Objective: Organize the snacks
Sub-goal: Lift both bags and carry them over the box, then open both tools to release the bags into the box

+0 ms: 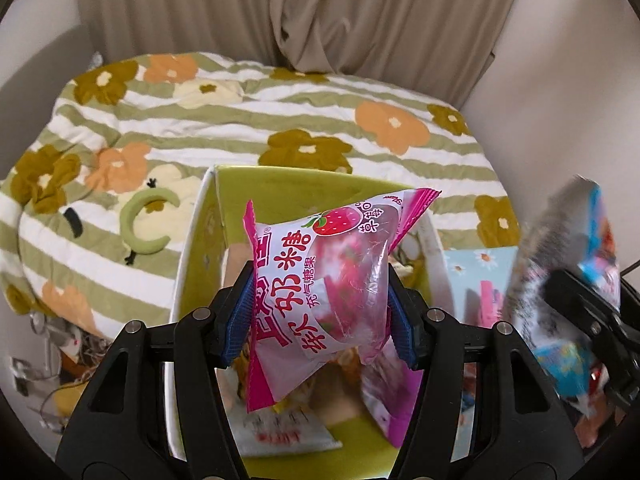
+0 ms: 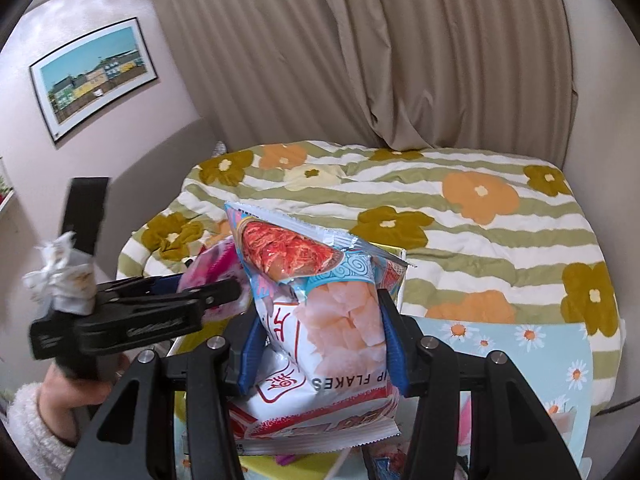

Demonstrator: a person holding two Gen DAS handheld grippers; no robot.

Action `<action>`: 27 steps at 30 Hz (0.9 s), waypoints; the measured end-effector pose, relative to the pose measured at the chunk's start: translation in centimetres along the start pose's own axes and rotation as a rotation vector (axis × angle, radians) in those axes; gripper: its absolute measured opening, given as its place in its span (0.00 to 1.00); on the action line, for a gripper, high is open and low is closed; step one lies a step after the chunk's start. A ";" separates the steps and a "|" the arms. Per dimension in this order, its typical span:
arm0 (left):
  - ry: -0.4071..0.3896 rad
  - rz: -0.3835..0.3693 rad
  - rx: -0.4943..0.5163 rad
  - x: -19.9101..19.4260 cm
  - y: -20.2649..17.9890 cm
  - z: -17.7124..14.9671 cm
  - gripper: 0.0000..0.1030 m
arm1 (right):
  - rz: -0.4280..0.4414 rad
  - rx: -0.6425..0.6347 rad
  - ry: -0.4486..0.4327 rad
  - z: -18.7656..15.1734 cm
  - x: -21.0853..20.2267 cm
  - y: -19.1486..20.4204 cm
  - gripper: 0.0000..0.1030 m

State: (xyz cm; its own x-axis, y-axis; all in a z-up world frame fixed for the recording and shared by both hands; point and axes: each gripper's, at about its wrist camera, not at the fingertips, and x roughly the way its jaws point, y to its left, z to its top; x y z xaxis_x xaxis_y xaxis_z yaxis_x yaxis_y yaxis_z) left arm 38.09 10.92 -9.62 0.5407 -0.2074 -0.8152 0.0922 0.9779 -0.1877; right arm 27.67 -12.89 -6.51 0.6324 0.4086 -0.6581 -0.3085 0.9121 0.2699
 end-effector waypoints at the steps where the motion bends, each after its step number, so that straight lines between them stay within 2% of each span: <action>1: 0.005 -0.005 -0.006 0.8 0.4 0.3 0.54 | -0.008 0.009 0.006 0.0 0.4 0.0 0.46; 3: 0.018 -0.004 -0.009 2.1 1.1 0.8 0.63 | -0.020 0.021 0.015 0.1 1.2 0.2 0.46; 4: 0.030 0.002 -0.006 2.7 1.3 0.9 0.79 | -0.025 0.028 0.021 0.1 1.6 0.3 0.46; 5: 0.034 0.010 0.000 3.0 1.6 0.9 0.90 | -0.028 0.032 0.026 0.1 1.9 0.3 0.46; 8: 0.008 0.022 0.020 3.1 2.0 0.6 0.93 | -0.038 0.044 0.041 0.1 2.7 0.4 0.46; 14: 0.013 0.048 0.010 2.4 3.6 -1.0 0.93 | -0.039 0.062 0.054 0.3 3.6 0.8 0.46; 19: 0.026 0.029 -0.023 1.5 4.9 -2.6 0.93 | -0.018 0.052 0.065 1.1 4.7 1.8 0.46; 23: 0.007 0.074 -0.009 0.2 5.1 -3.6 0.93 | 0.012 0.063 0.069 2.1 6.1 2.7 0.46; 27: 0.006 0.088 -0.004 -0.6 5.7 -4.3 0.93 | 0.025 0.069 0.089 2.6 7.9 3.7 0.47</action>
State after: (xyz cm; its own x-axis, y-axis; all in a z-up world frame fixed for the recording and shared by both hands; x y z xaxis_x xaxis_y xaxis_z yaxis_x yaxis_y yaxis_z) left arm 34.68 16.50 -12.55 0.5418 -0.1210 -0.8317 0.0415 0.9922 -0.1173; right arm 33.36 -6.22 -8.87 0.5587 0.4297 -0.7094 -0.2718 0.9029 0.3329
